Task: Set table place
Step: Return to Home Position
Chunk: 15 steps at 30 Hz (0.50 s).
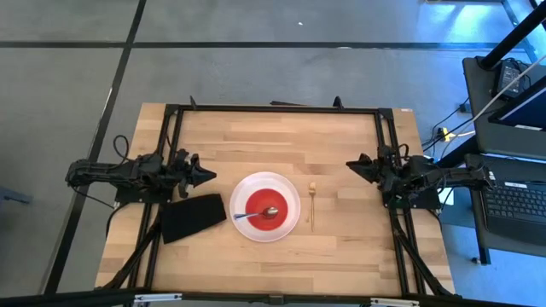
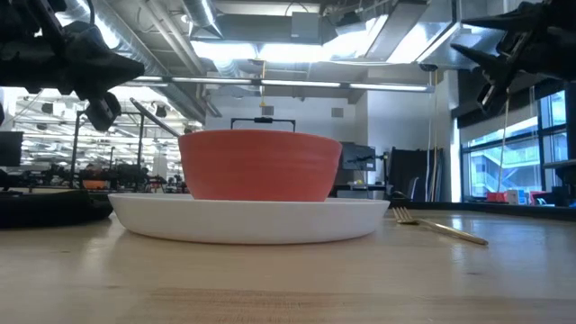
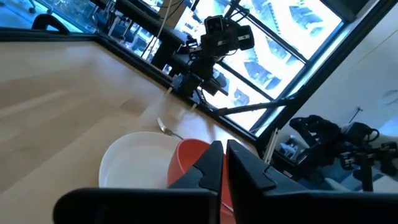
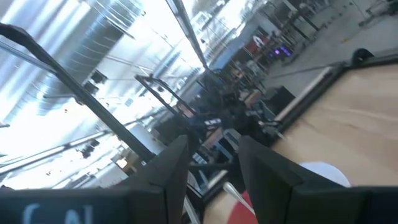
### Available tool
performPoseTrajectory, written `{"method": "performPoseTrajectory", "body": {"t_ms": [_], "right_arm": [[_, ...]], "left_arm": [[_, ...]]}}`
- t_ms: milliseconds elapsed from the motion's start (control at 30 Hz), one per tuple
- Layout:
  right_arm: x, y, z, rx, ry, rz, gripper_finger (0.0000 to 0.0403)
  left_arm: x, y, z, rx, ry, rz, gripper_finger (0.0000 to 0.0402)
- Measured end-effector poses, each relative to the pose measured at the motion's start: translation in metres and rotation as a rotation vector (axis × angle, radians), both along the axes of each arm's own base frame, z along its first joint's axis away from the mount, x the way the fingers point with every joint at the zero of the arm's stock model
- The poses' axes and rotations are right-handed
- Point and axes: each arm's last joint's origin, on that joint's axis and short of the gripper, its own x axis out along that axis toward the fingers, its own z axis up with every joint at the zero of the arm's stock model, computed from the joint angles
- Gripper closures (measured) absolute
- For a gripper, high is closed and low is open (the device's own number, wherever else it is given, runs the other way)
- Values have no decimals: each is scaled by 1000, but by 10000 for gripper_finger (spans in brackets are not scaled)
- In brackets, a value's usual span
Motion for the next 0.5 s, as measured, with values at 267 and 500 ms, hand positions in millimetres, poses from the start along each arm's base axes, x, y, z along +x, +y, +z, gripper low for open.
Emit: {"method": "performPoseTrajectory", "body": {"t_ms": [267,500], "right_arm": [[-7,0,6,5,-80,0,258],[-6,0,3,3,-49,0,258]], "left_arm": [[0,0,0,0,0,0,369],[0,0,0,0,5,0,357]]}}
